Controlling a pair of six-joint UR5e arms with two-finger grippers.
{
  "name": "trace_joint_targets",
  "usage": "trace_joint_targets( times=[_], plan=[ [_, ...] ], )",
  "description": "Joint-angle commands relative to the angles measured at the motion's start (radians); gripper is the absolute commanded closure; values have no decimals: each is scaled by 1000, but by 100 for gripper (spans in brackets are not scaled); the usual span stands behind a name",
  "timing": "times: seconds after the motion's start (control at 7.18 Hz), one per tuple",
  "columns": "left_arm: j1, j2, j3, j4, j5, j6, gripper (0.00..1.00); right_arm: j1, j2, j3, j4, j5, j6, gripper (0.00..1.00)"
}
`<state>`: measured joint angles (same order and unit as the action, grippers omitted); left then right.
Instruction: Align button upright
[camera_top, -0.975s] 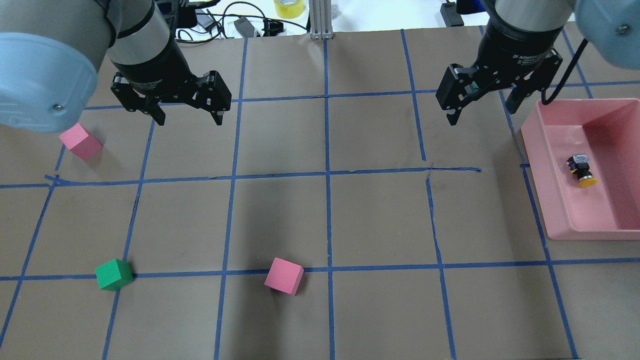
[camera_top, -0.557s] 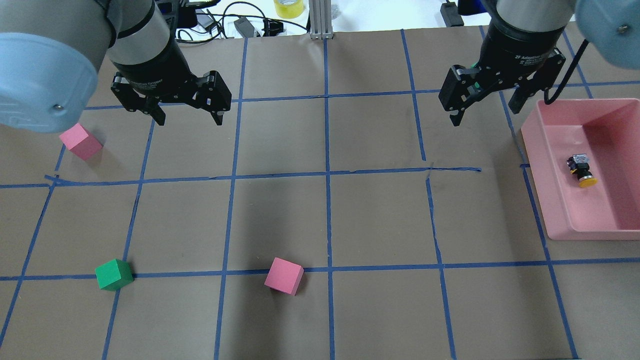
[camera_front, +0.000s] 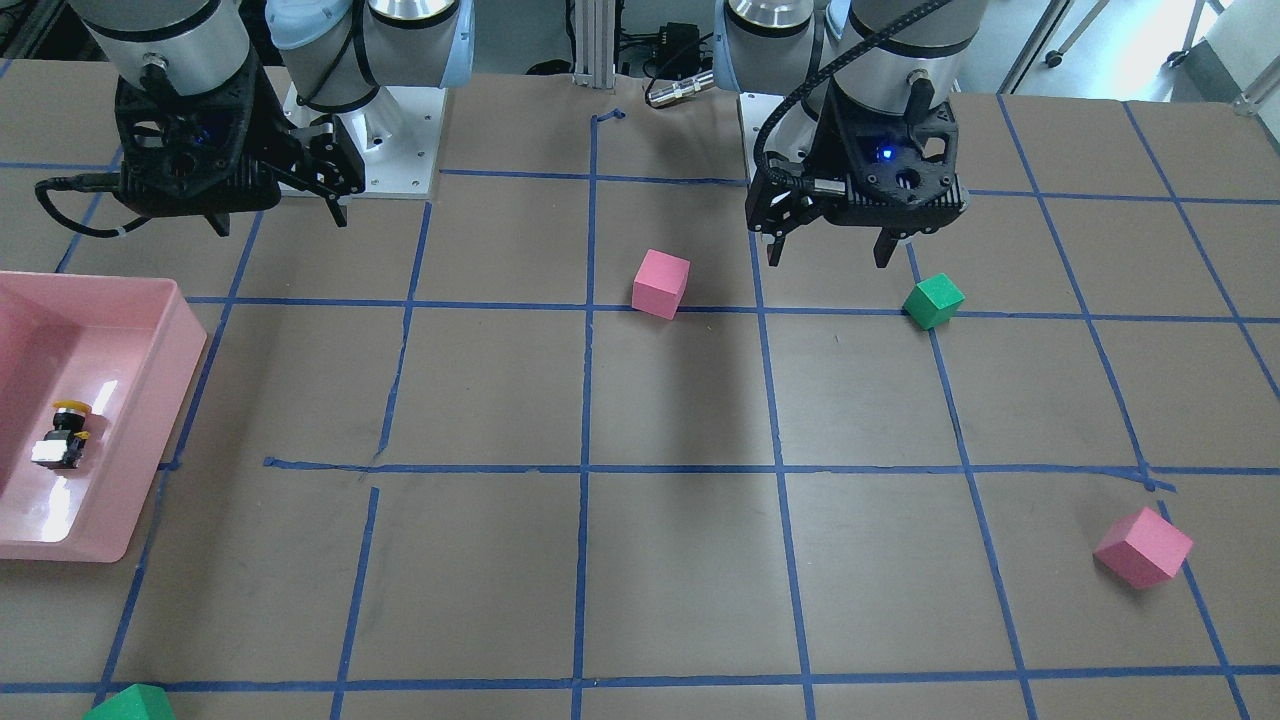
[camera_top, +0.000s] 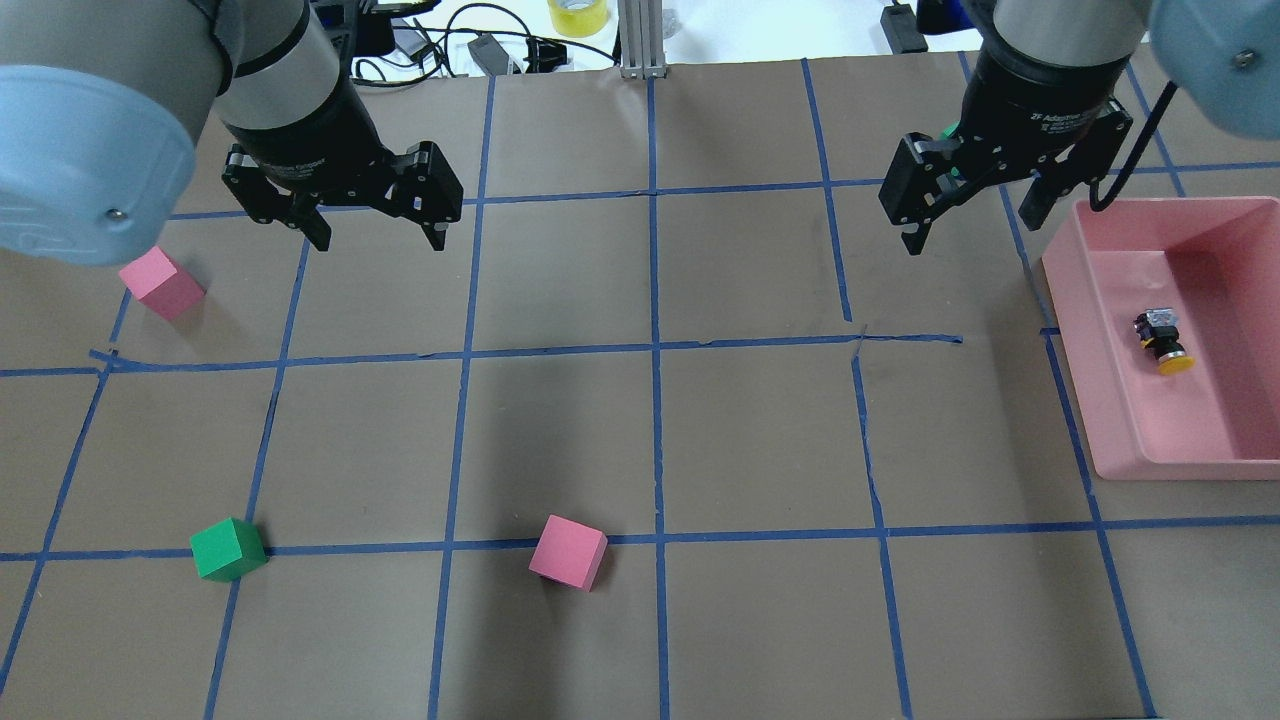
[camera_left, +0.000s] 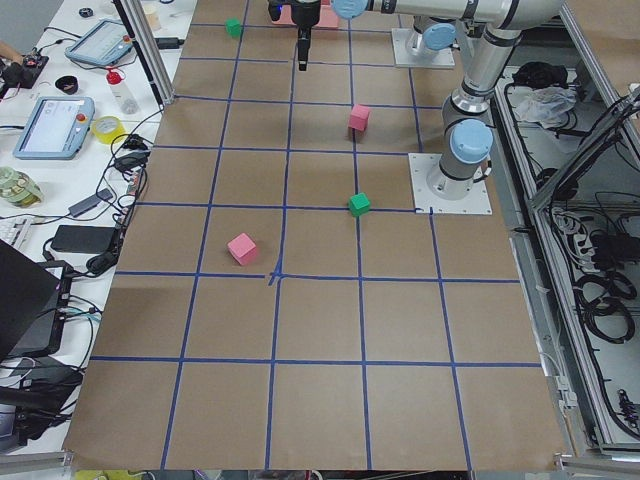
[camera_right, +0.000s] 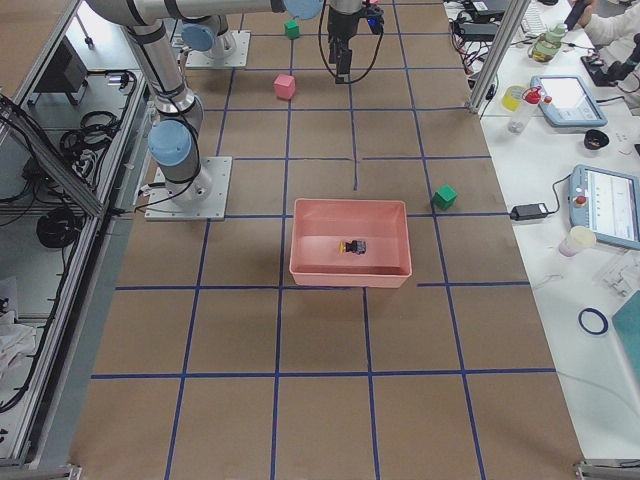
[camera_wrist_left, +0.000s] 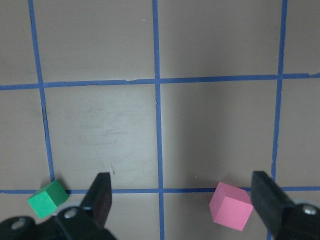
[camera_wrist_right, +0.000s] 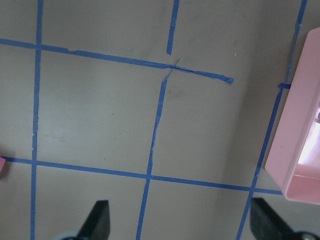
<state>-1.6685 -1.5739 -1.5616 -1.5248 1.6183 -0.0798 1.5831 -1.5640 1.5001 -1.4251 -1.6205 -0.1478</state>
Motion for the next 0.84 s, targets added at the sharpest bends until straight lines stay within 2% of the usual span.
trace_joint_targets(
  times=[0.0,0.56,0.7],
  plan=[
    [0,0,0,0,0,0,0,2,-1,0,0,-1,5,0],
    [0,0,0,0,0,0,0,-23,4,0,-34,-5,-2,0],
    [0,0,0,0,0,0,0,-58,7,0,-82,-84,-59,0]
  ],
)
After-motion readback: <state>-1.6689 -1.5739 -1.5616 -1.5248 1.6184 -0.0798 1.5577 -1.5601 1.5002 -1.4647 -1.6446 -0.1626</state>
